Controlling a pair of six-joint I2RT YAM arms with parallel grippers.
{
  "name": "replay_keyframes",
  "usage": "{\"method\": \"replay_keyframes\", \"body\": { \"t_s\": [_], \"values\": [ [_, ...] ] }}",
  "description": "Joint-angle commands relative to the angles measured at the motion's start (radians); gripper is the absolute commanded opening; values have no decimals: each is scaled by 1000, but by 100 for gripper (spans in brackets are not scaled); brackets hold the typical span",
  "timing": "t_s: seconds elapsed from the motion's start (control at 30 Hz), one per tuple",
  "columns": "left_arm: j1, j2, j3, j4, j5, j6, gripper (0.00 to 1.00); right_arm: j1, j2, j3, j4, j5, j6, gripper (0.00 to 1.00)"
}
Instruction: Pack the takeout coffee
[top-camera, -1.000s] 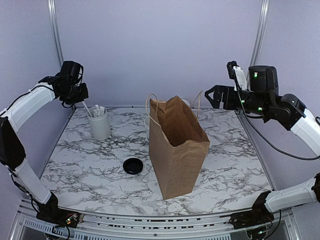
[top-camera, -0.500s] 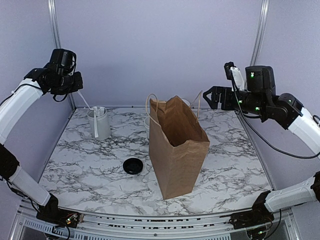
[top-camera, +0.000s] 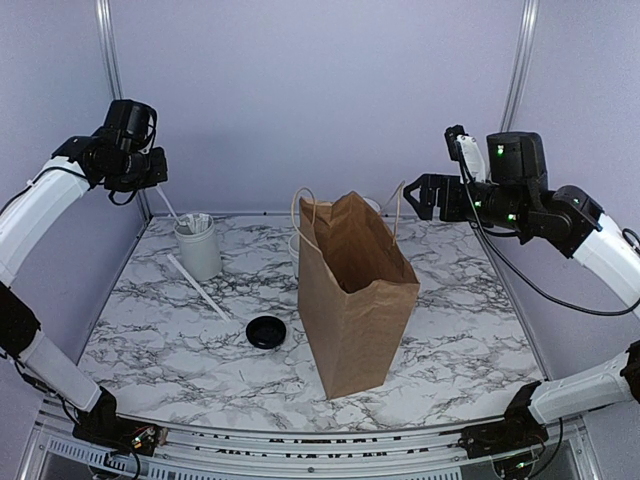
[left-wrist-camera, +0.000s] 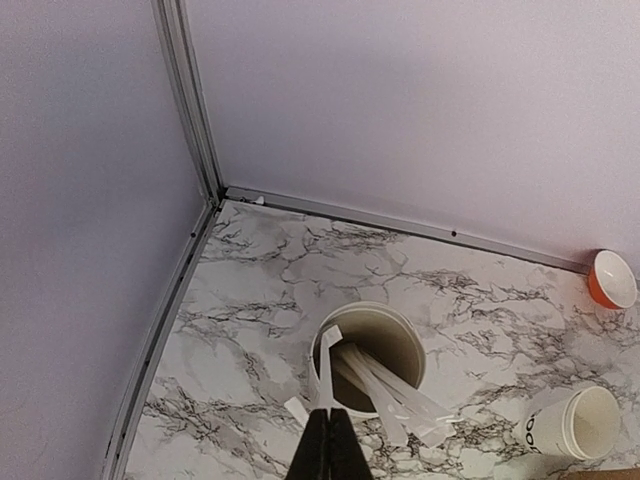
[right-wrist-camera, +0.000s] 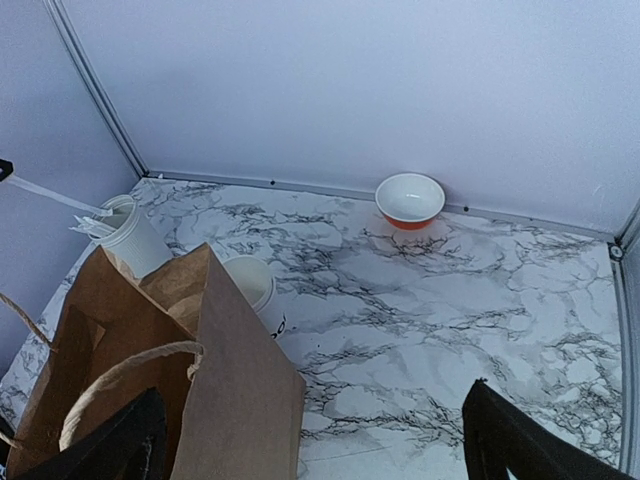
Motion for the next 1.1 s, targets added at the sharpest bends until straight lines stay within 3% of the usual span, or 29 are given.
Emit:
{"method": "replay_keyframes", "body": {
  "t_s": [0.0,0.63,1.07],
  "values": [
    [-3,5,45,-13,-4,3,0,-7,-1,39,9,-6,1,100],
    [-70,-37,224,-15,96,48,0,-7,3,52,16,-12,3,100],
    [-160,-56,357,12,445,84,0,-7,-12,47,25,11,2,100]
  ]
}}
